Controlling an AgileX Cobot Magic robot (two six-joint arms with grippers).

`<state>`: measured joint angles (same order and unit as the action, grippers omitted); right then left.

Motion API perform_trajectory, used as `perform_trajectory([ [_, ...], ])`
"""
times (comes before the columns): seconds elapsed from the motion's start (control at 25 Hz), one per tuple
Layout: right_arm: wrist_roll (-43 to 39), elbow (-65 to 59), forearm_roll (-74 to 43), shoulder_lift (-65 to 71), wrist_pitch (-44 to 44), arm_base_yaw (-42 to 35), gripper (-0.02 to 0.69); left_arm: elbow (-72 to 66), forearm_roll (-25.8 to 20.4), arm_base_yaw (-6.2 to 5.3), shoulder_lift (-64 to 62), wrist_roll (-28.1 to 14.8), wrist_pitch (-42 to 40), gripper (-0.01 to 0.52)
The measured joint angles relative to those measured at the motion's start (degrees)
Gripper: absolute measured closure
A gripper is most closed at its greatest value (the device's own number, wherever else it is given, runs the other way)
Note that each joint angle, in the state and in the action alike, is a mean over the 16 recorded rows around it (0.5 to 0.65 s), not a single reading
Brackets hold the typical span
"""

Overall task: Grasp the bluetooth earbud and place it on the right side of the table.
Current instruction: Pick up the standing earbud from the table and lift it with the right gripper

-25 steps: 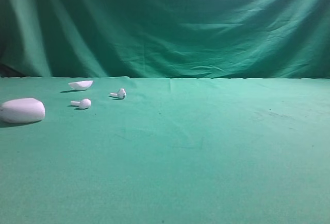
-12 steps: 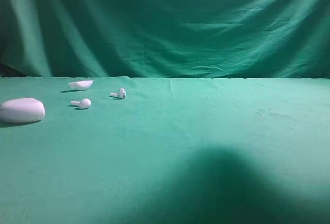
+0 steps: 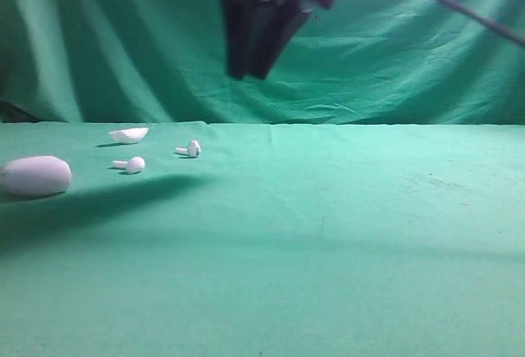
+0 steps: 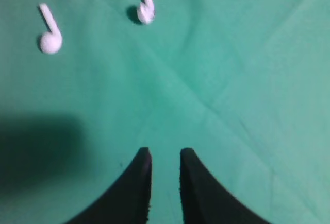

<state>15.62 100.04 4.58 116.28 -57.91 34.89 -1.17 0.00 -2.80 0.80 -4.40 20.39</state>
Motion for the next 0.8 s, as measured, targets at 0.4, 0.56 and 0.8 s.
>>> perform_trajectory([
  [0.4,-2.5,23.7,-0.3,18.9,-4.5,3.1,0.284,0.0,0.0,0.00,0.0,0.0,0.0,0.514],
  [0.56,-3.9,28.5,-0.8,23.2,-5.4,3.2,0.275,0.0,0.0,0.00,0.0,0.0,0.0,0.514],
  [0.8,-4.9,30.9,-1.5,26.2,-5.6,3.2,0.311,0.0,0.0,0.00,0.0,0.0,0.0,0.514],
])
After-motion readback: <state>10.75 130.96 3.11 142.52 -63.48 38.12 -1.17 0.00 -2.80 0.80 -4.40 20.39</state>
